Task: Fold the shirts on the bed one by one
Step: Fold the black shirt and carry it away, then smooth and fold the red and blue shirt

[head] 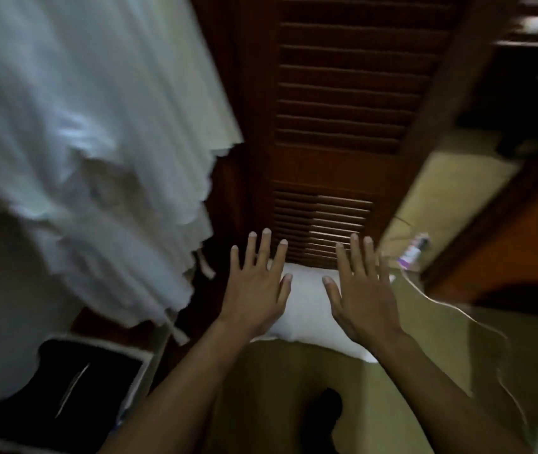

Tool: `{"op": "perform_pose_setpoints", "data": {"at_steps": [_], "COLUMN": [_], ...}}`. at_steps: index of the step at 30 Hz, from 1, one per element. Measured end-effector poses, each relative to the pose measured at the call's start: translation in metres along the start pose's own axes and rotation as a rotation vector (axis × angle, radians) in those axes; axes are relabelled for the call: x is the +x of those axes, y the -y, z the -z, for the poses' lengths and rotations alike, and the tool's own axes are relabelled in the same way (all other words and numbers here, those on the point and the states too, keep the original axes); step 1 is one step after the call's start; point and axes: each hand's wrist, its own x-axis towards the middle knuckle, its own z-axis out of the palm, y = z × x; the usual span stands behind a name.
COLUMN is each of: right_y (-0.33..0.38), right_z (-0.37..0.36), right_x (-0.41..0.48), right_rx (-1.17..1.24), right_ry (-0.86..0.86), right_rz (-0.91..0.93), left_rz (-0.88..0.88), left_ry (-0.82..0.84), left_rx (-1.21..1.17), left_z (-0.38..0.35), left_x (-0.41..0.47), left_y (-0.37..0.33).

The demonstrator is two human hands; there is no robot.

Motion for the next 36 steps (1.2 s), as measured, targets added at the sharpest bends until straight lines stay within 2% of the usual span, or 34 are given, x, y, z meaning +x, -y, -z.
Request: {"op": "perform_pose_setpoints", "data": {"at_steps": [4, 9, 14, 18, 25, 36], "right_y": [-0.092, -0.196, -0.266, -0.298, -0.329, -0.344], "right_z": [0.029, 0.063, 0.084, 0.101, 0.130, 0.160], "right_x": [-0.086, -0.222, -0.383, -0.512, -0.702, -0.915], "right_rx": [-0.018, -0.061, -0.162, -0.223, -0.266, -0.363], "right_ry": [-0.009, -0.048, -0.073, -0.072, -0.126, -0.143], "right_rz": [-0.342, -0.707, -1.076, -1.290, -1.597, -1.985], "left_rz": [-0.295, -0.758, -1.079, -1.345, -1.637, -2.018], "left_ry": [0.026, 0.014, 0.053, 0.095, 0.185, 0.255], "left_rx": [-0.033, -0.116, -0.214, -0.322, -0.238, -0.258], "left_z": [-0.003, -0.002, -0.004, -0.011, -0.017, -0.018], "left_x": [0.019, 0.007, -0.059, -0.136, -0.269, -0.464], "left_y": [-0.118, -0.286, -0.456, -0.572, -0.745, -0.927]}}
